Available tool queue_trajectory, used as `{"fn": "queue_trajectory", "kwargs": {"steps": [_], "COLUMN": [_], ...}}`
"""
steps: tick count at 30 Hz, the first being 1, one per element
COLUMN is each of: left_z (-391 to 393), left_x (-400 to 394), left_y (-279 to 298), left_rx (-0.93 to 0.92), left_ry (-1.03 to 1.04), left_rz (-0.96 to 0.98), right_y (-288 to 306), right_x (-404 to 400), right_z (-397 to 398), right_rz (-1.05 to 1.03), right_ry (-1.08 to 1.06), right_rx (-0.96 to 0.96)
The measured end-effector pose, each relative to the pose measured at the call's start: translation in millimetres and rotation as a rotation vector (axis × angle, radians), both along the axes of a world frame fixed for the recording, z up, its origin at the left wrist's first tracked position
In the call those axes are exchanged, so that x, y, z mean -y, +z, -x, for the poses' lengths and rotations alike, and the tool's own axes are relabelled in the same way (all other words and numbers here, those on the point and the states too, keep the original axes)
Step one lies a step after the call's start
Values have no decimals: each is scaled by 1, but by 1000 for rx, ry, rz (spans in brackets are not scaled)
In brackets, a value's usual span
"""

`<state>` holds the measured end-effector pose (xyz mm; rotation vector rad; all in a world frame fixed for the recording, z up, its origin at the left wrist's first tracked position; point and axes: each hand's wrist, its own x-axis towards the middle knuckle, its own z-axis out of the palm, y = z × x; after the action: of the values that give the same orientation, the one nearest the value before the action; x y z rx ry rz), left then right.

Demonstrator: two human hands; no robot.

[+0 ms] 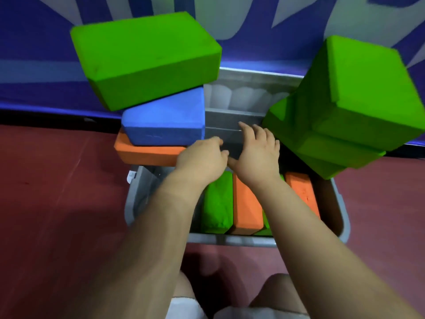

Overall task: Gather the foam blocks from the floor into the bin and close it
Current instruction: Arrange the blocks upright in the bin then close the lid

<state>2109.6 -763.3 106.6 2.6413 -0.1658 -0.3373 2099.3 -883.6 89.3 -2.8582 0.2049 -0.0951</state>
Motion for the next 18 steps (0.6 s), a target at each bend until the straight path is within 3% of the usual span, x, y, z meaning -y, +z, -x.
{"fn": "queue_trajectory", "kwargs": {"steps": [4,9,13,18], "left_z": [-6,-18,-33,-55], "left_x": [-8,-51,-97,-126], "left_y": [74,115,112,89], "left_rx": [291,564,419,206], "left_ry": [80,274,475,492], "left_rz": [75,139,29,152], "right_y": [55,103,113,113], "right_x": [-8,-39,-72,-92], "right_z": [-19,-39,-65,-96], "right_rz": [-39,-79,-41,-59], "right_ry": [55,165,254,143], "right_rx": [190,199,182,-4]}}
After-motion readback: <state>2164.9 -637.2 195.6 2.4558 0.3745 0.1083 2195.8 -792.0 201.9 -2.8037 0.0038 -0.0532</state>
